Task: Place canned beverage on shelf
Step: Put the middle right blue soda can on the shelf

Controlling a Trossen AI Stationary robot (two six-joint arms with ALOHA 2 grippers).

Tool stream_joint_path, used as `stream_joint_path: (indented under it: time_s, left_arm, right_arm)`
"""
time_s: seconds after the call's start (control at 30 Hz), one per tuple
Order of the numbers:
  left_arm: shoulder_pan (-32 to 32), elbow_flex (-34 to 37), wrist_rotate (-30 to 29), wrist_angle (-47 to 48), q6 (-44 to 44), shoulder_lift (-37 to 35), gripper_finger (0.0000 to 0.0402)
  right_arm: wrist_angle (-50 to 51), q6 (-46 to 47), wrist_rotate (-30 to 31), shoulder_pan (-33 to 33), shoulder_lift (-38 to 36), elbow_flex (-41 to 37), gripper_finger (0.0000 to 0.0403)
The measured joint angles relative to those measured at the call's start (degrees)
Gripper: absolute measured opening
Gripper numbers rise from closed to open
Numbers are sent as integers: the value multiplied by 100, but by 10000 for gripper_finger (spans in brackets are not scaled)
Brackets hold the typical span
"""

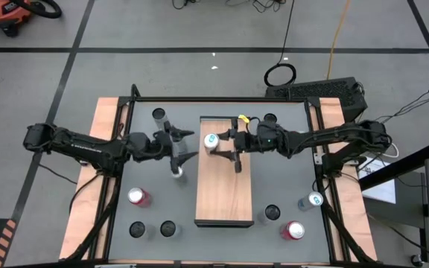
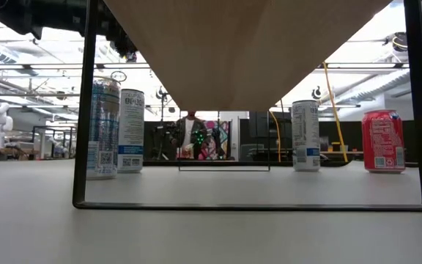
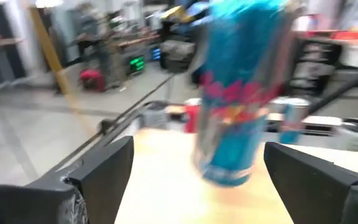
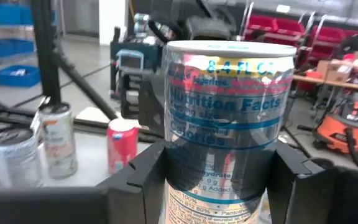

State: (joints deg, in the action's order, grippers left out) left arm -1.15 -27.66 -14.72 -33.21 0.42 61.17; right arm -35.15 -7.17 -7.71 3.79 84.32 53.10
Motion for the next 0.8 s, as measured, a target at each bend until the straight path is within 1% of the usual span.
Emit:
stream_joint_path:
  time_s: [0.07, 0.13, 0.37, 0.47, 0.57, 0.8]
  left_arm:
    - [100, 0, -225, 198, -130, -77, 361]
    - [156, 0, -291, 324, -159, -131, 361]
    - [113, 0, -285, 691, -174, -343, 361]
    - [103, 0, -354, 991, -303, -521, 361]
    - [106, 0, -481, 1045, -314, -721, 361]
    - [103, 0, -487, 1459, -270, -1036, 361]
  right_arm:
    - [-285, 72, 3, 58, 26, -95, 157]
    - [-434, 91, 3, 94, 87, -163, 157]
    - [-448, 75, 3, 143, 359, -168, 157]
    - [-400, 71, -1, 145, 365, -170, 157]
    - [-383, 71, -3, 143, 358, -170, 157]
    - [-354, 89, -4, 143, 360, -170, 157]
